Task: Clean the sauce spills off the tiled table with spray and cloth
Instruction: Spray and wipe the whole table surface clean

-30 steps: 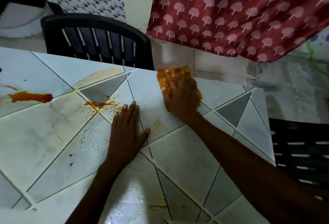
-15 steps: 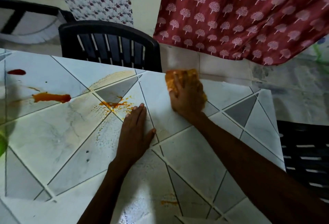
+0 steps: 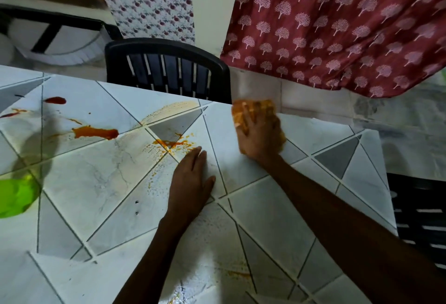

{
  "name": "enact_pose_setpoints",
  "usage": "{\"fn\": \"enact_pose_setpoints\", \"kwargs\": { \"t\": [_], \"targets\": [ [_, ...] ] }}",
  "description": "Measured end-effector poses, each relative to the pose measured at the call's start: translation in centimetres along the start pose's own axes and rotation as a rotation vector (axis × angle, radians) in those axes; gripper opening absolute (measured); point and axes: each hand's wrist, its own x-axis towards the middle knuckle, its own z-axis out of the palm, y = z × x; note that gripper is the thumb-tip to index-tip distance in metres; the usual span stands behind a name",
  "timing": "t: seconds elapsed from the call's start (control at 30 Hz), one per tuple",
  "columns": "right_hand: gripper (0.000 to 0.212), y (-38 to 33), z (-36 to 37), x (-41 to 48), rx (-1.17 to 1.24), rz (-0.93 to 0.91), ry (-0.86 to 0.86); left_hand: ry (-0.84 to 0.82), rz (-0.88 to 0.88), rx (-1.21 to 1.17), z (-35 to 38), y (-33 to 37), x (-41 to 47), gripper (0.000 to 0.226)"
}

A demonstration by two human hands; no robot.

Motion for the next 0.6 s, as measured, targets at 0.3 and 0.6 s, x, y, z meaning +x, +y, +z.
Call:
{"fn": "enact_pose_setpoints", "kwargs": {
  "t": [0.3, 0.6],
  "targets": [
    [0.063, 3.1, -0.4, -10.9, -0.035, -0.530, -0.099, 0.131, -0.105, 0.165, -4.4, -4.2, -1.9, 0.050],
    [0.067, -12.1, 1.6, -3.6, -0.034, -0.389, -0.071, 0.277, -0.272, 0.183, -6.9, -8.3, -4.7, 0.076]
  ]
}}
